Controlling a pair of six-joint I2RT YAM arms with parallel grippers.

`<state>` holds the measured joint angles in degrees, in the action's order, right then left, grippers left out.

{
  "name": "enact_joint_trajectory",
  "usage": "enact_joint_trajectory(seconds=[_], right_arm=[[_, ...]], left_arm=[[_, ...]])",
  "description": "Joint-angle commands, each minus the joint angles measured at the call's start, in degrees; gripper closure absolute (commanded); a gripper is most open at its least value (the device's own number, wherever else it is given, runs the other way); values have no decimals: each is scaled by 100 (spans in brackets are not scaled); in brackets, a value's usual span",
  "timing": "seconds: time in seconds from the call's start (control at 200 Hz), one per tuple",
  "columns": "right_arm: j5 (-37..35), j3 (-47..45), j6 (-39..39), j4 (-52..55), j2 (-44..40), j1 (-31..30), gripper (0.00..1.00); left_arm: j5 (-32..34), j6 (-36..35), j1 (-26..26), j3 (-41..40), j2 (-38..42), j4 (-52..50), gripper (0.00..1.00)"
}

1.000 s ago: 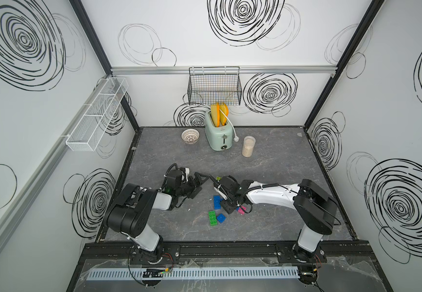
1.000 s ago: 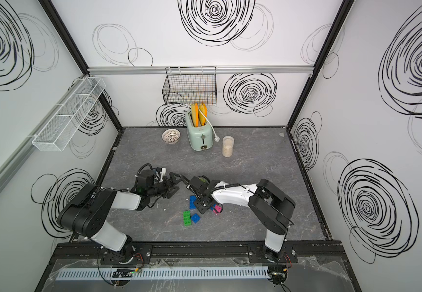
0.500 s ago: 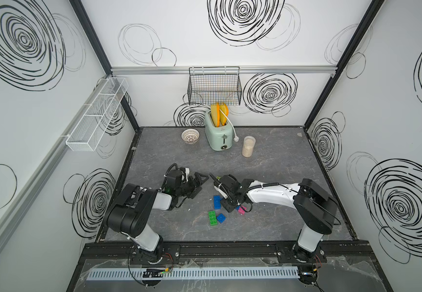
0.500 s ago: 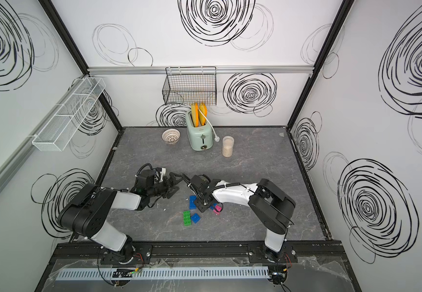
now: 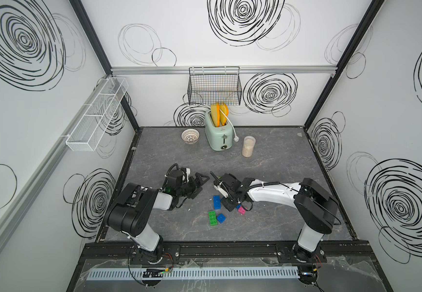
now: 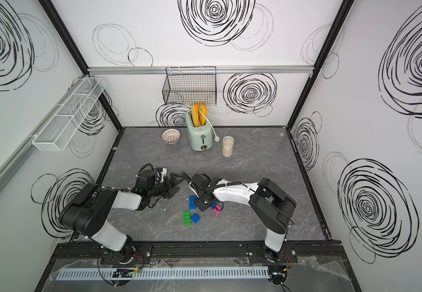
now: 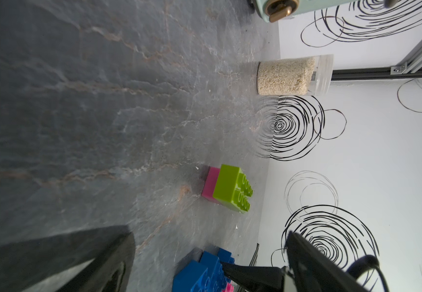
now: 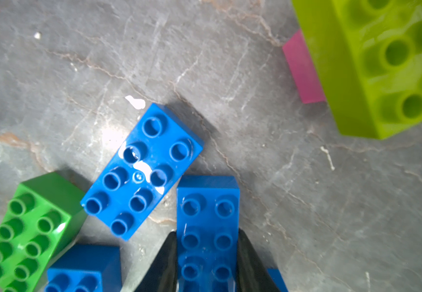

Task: Assemble a heart with lego
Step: Pick up the lego brick from the center of the board, then assemble the lego brick with the lego brick.

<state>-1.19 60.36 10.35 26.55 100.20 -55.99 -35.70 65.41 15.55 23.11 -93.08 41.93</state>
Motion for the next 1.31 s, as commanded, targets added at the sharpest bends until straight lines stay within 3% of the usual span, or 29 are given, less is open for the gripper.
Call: enact_joint_trajectory(seconds=[0.0,0.28,0.595,0.87,1.301], right_arm=[[177,269,-447,429,-497,93,69],[461,769,-1013,798,-816,584,70],[608,1751,-2040,833,63,1144,72],[680,2529,-2711,919,972,1193,72],[967,2909,-3151,1247,1399,1195,70]], left_arm=[[112,57,194,155,-155,162,2],[52,427,365,384,-487,662,2],[-103,638,344,396,-497,1068,3],[-200,688,202,387,-413,1098,3],[-322,749,141,419,-613,1282,3]])
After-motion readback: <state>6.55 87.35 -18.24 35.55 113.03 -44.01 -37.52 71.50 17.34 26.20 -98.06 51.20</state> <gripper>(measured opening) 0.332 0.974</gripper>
